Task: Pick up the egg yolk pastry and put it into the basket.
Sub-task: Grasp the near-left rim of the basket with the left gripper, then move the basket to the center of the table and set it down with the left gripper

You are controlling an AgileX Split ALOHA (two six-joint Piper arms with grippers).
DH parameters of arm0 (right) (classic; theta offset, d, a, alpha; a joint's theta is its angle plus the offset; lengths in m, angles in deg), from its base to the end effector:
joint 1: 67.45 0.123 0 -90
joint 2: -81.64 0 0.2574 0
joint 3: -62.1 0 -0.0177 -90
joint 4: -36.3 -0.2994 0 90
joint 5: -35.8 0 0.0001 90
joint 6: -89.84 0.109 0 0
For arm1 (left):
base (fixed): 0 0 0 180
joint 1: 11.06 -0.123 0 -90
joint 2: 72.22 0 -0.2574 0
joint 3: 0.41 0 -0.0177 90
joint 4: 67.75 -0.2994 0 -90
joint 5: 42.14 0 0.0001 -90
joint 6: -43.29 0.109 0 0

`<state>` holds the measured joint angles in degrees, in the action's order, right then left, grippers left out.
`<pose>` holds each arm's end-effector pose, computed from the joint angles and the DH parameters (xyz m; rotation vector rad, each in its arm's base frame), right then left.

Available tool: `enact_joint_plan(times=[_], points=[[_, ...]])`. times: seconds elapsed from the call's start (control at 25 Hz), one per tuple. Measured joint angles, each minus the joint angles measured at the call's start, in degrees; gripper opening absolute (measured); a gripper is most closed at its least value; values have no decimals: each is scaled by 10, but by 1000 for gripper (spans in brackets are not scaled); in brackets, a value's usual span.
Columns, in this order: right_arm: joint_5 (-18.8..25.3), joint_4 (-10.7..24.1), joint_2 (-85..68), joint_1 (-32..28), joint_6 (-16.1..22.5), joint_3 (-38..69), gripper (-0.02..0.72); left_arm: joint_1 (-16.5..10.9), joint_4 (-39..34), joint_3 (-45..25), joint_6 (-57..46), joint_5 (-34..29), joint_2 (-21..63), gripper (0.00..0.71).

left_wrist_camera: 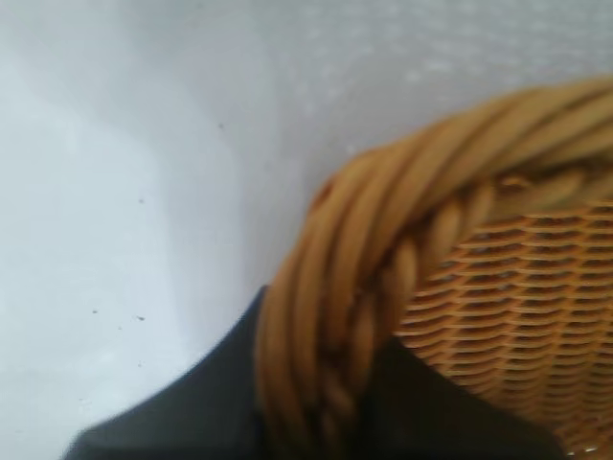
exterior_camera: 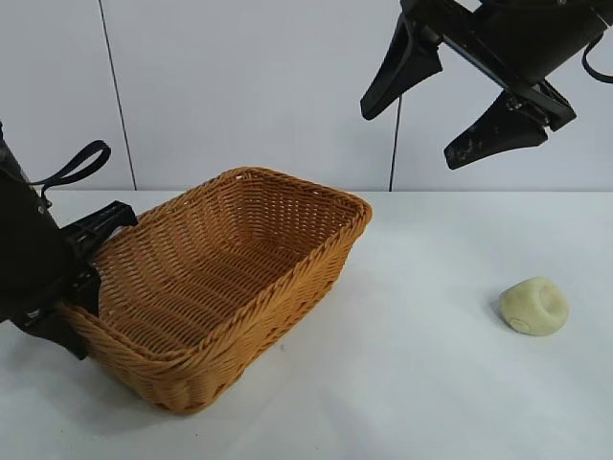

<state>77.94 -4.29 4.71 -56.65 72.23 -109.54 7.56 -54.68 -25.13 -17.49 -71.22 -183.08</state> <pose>0.3823 0.1214 0.1996 -0.0905 2.5671 0.7483 0.3218 -0.1211 0.0579 -1.3307 2.6841 -0.4153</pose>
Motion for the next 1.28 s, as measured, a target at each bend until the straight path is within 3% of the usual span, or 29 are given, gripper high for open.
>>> enact_joint_plan(times=[0.28,0.36,0.56,0.84,1.28], points=[[0,0,0,0,0,0,663,-73,46,104,225,-105,-13,148],[0,0,0,0,0,0,663,-82,63,143,286,-139,-33,148],[0,1,0,0,0,0,663,-81,72,256,405,-234,-104,148],[2,1,0,0,0,0,663,-64,71,372,502,-300,-173,148],[6,1,0,0,0,0,663,-57,47,385,534,-279,-222,147]])
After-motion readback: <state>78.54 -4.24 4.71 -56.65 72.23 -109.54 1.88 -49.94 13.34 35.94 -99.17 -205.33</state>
